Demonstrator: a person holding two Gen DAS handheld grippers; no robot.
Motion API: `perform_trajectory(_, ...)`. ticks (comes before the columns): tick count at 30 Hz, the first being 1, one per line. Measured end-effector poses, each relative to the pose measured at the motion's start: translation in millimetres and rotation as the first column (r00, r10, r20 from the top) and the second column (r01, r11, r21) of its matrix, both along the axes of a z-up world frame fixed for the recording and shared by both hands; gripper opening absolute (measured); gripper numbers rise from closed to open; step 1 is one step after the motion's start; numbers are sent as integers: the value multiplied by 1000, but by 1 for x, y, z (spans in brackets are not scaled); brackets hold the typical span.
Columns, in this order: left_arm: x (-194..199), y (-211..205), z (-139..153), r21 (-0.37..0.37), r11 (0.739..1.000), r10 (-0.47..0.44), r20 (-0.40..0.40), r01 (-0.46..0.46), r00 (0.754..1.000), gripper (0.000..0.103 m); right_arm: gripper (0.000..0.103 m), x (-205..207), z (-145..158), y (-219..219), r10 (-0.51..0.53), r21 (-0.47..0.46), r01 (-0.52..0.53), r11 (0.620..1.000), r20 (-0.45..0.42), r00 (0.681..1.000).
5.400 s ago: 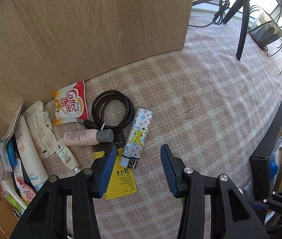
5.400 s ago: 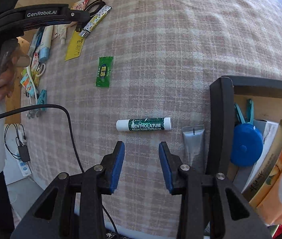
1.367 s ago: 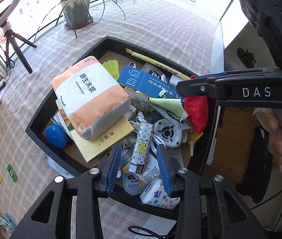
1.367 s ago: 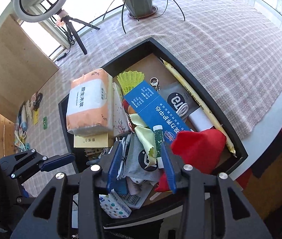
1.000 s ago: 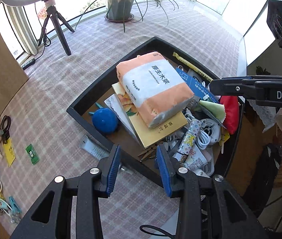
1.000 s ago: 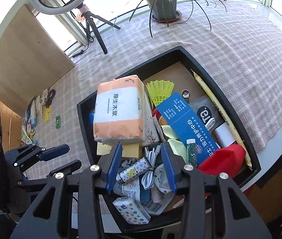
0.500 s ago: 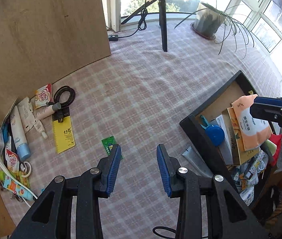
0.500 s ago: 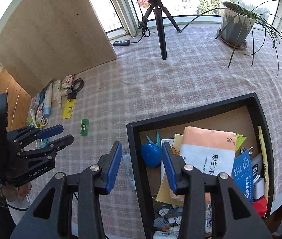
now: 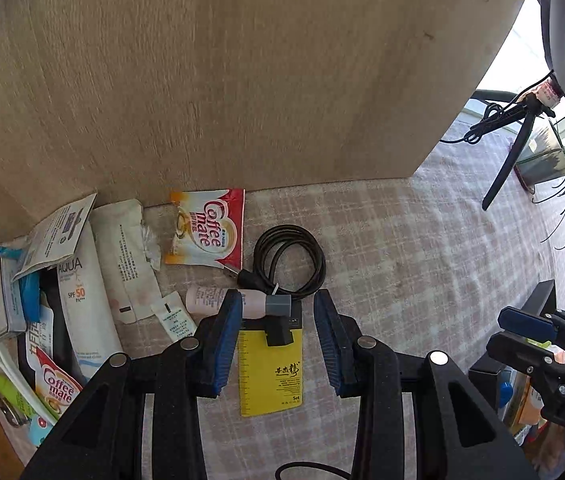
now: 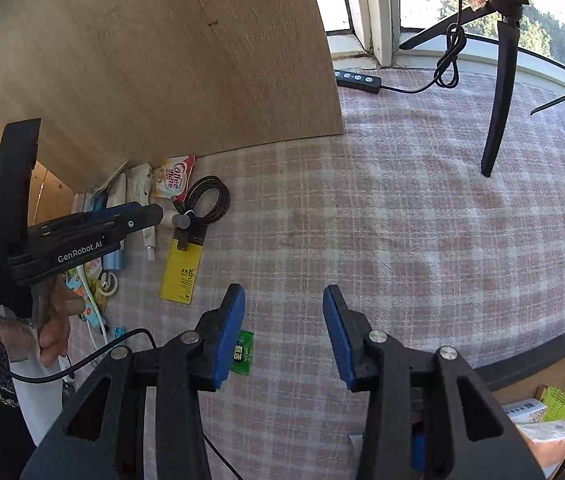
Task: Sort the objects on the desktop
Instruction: 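Move both grippers back over the table toward the black cable, then grasp the coiled black cable with both grippers together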
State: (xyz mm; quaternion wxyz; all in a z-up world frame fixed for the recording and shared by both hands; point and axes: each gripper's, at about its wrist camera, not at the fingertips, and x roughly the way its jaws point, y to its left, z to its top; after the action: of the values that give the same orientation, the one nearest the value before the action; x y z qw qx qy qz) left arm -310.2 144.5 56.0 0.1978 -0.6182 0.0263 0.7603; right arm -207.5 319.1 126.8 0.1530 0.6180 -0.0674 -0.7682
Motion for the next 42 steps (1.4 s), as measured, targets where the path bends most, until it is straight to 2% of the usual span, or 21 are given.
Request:
perform_trajectory(8, -22, -4, -37, 28, 999, 29, 75, -31, 997, 35, 40, -48, -38, -29, 1, -6, -1, 1000, 53, 999)
perform_trajectory(16, -4, -11, -50, 86, 996, 22, 141, -35, 990, 35, 39, -71, -59, -48, 12, -27, -10, 1000, 84, 996)
perform_trajectory(19, 4, -10, -46, 95, 995, 15, 117, -26, 993, 35, 38, -77, -65, -56, 20, -29, -17, 999, 92, 996)
perform_trajectory(27, 9, 12, -53, 121, 992, -49, 132, 33, 990, 36, 34, -93, -81, -78, 41, -22, -39, 999, 121, 992)
perform_trajectory(31, 4, 10, -55, 159, 987, -48, 119, 29, 992, 46, 34, -97, -86, -87, 61, -36, -57, 998, 133, 989)
perform_trajectory(33, 3, 12, -55, 169, 985, -45, 110, 26, 993, 46, 32, -97, -86, -92, 74, -27, -71, 997, 128, 989)
perform_trajectory(34, 2, 13, -55, 178, 984, -47, 105, 27, 993, 46, 31, -96, -86, -95, 84, -15, -83, 996, 121, 989)
perform_trajectory(37, 3, 19, -55, 187, 982, -52, 79, 36, 996, 48, 17, -90, -87, -99, 95, -17, -94, 995, 121, 988)
perform_trajectory(39, 6, 19, -53, 182, 982, -54, 59, 43, 997, 47, 14, -88, -88, -96, 81, -20, -79, 997, 119, 990)
perform_trajectory(42, 12, 23, -52, 179, 983, -58, 47, 49, 997, 39, 13, -83, -89, -85, 47, -54, -40, 998, 138, 989)
